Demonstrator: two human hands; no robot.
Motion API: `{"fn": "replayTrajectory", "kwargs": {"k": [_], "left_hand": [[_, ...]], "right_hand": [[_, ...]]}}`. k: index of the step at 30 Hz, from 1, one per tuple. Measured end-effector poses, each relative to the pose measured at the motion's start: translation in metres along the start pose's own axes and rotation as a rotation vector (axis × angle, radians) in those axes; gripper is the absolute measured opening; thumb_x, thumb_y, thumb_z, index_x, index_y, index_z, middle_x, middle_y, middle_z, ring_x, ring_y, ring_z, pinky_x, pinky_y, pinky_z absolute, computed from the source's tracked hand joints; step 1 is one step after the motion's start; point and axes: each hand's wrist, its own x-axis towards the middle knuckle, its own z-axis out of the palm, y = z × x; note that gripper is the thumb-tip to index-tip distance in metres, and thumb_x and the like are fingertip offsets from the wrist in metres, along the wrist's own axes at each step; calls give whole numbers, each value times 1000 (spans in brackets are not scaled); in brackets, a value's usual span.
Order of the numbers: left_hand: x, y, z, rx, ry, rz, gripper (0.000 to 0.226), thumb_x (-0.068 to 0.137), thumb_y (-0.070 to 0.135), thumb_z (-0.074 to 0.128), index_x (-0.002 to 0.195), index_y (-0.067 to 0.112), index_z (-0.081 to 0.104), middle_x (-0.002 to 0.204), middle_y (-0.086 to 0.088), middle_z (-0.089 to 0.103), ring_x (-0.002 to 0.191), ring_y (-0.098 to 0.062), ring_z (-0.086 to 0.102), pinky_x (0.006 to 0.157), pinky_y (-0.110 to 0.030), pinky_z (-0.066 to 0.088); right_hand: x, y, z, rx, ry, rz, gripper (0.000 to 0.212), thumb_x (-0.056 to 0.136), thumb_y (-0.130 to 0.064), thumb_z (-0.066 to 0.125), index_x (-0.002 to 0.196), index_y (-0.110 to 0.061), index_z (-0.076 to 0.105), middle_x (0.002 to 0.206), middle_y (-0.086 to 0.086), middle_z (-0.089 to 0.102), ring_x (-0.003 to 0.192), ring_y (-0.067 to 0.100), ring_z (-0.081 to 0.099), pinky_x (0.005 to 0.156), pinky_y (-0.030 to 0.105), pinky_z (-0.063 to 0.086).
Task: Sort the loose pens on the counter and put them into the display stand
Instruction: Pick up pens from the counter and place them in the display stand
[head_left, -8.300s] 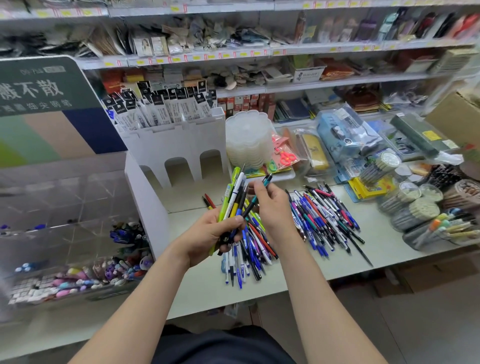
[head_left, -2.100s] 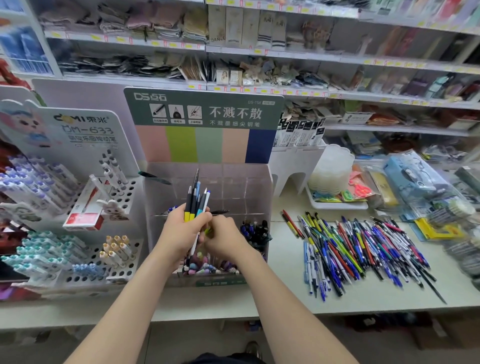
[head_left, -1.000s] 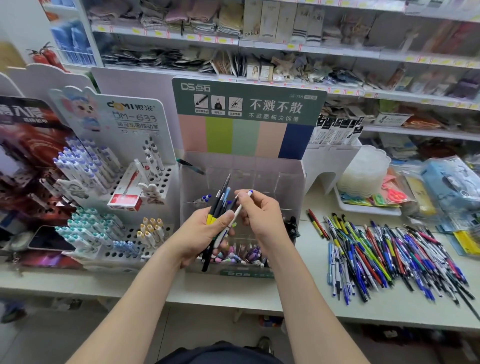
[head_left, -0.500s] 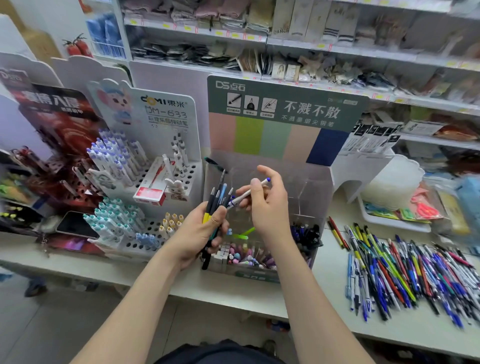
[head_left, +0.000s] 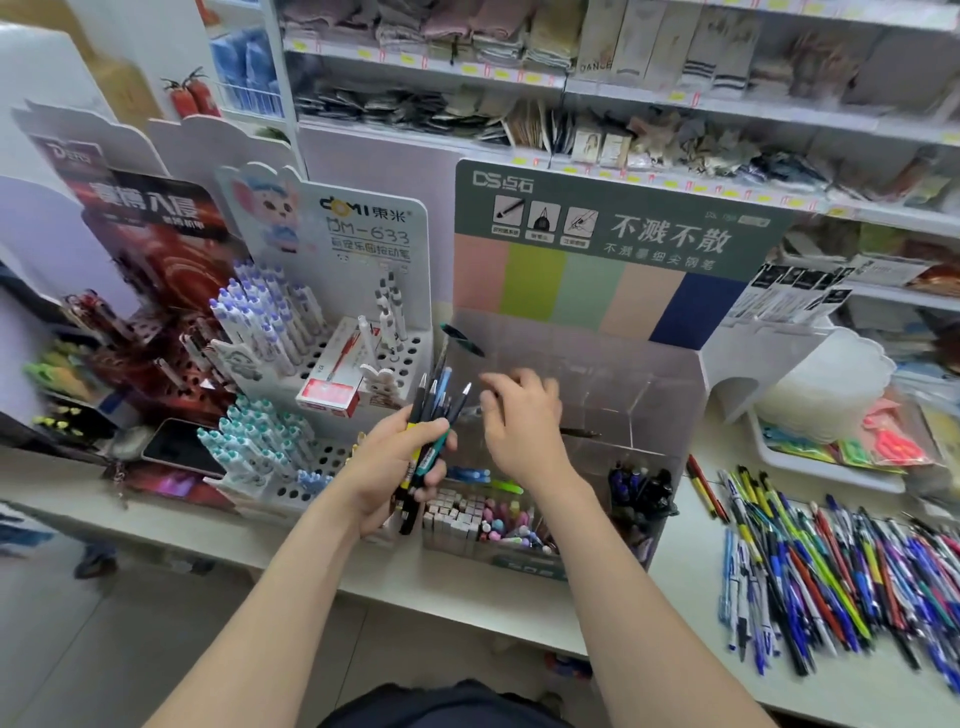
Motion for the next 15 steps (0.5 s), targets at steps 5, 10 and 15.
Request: {"fn": "replayTrajectory", "kwargs": {"k": [5, 10, 15], "left_hand": [[0, 3, -2, -41, -167, -55, 17, 105, 20, 64, 105, 6, 55, 90, -9, 61, 52, -13, 43, 41, -23, 33], [0, 3, 3, -11, -306, -99, 26, 100, 27, 67, 116, 10, 55, 91, -7, 59, 53, -13, 42, 44, -24, 35], [-3, -5, -2, 37, -317, -150, 29, 100, 27, 67, 117, 5, 56, 100, -12, 64, 53, -11, 42, 40, -21, 31]], "right_hand": [[-16, -20, -21, 544, 39, 146, 22, 106, -35, 60, 110, -26, 80, 101, -10, 75, 99, 10, 65, 89, 34, 52], [-19, -28, -41, 929, -23, 515, 10, 95, -22, 76, 90, -16, 83, 80, -7, 76, 76, 4, 64, 75, 24, 51], [-22, -22, -38, 985, 288, 577, 18, 110, -24, 54, 106, -17, 70, 85, -4, 66, 72, 8, 58, 70, 25, 52]]}}
